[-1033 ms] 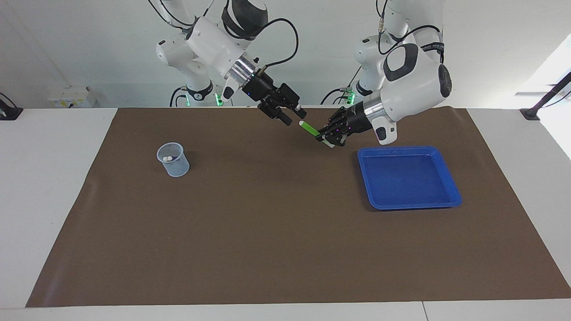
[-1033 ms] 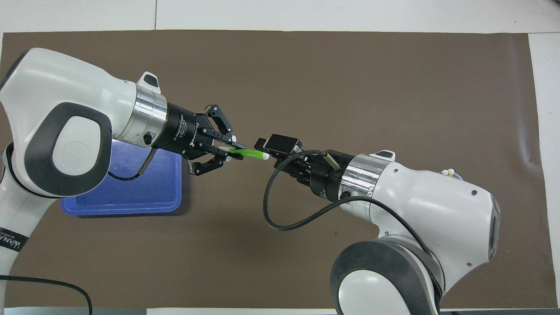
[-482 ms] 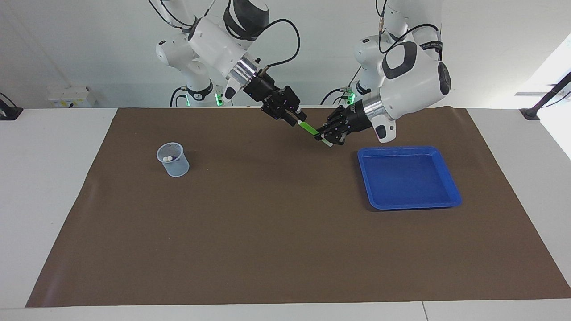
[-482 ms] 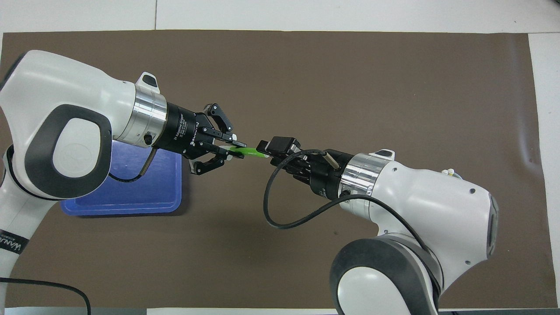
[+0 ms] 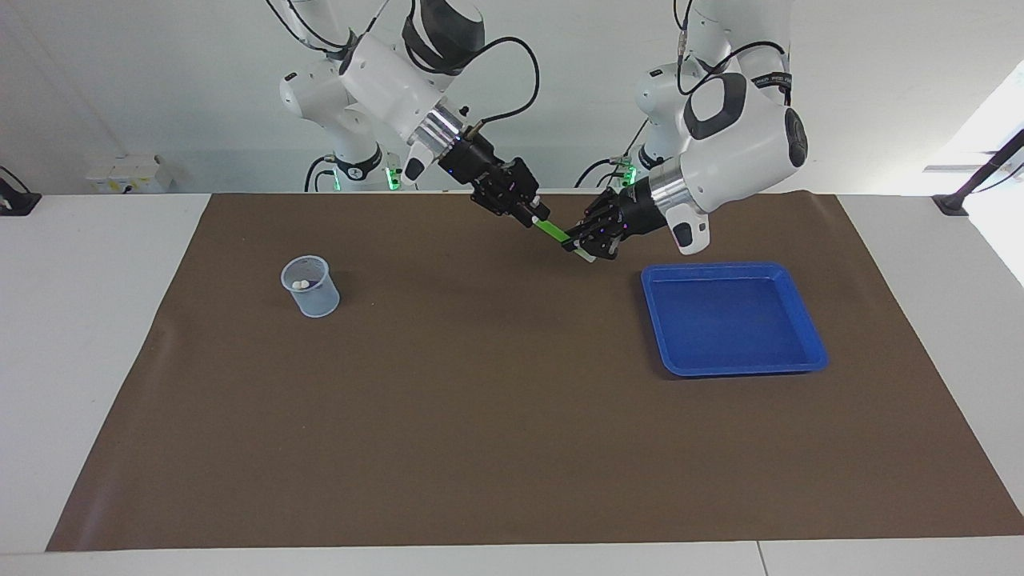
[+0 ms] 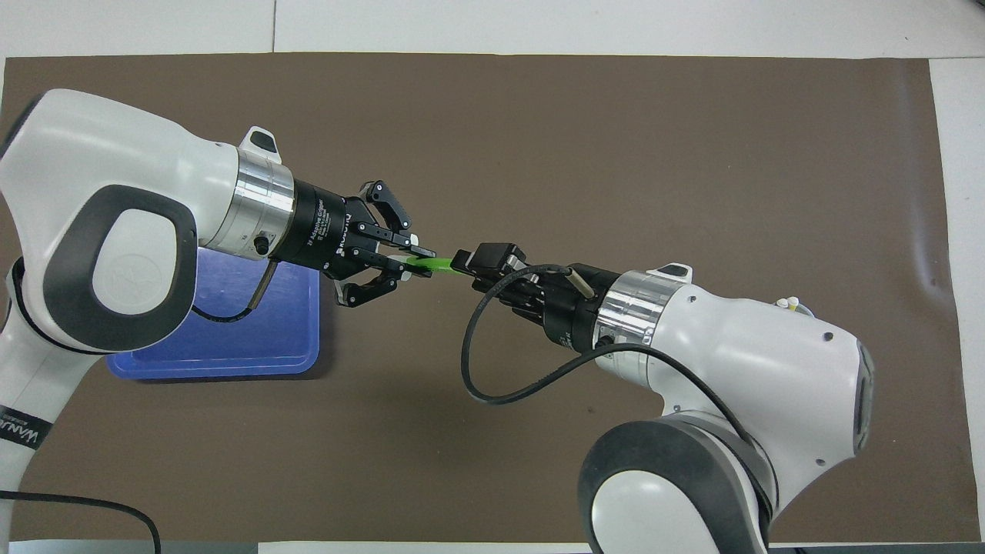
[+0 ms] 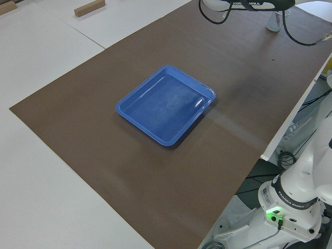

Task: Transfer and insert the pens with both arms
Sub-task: 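Grasp the green pen with the right gripper while the left gripper opens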

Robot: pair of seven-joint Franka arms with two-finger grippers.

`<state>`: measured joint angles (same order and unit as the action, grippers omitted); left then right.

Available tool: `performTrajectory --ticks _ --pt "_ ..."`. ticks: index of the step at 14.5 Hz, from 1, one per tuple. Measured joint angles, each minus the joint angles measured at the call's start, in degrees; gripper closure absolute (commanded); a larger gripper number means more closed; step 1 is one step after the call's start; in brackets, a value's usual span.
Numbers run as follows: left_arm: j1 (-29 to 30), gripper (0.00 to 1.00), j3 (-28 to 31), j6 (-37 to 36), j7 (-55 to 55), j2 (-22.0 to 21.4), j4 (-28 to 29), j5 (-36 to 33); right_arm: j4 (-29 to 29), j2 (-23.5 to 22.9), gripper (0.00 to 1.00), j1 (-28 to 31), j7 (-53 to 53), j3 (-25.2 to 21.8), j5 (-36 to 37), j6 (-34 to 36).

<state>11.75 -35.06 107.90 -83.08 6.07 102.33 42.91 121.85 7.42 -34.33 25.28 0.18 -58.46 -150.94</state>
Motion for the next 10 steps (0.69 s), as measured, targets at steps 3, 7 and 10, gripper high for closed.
performTrajectory --ticks 3,7,10 --pt "0.0 1.00 0.0 0.3 -0.2 0.0 0.0 0.1 0.0 0.0 0.97 0.0 0.0 0.0 0.0 0.0" --pt "-0.1 1.00 0.0 0.4 -0.2 0.0 0.1 0.1 -0.1 0.0 1.00 0.0 0.0 0.0 0.0 0.0" --pt "-0.1 1.00 0.0 0.4 -0.2 -0.1 0.2 0.1 -0.1 0.0 1.00 0.0 0.0 0.0 0.0 0.0"
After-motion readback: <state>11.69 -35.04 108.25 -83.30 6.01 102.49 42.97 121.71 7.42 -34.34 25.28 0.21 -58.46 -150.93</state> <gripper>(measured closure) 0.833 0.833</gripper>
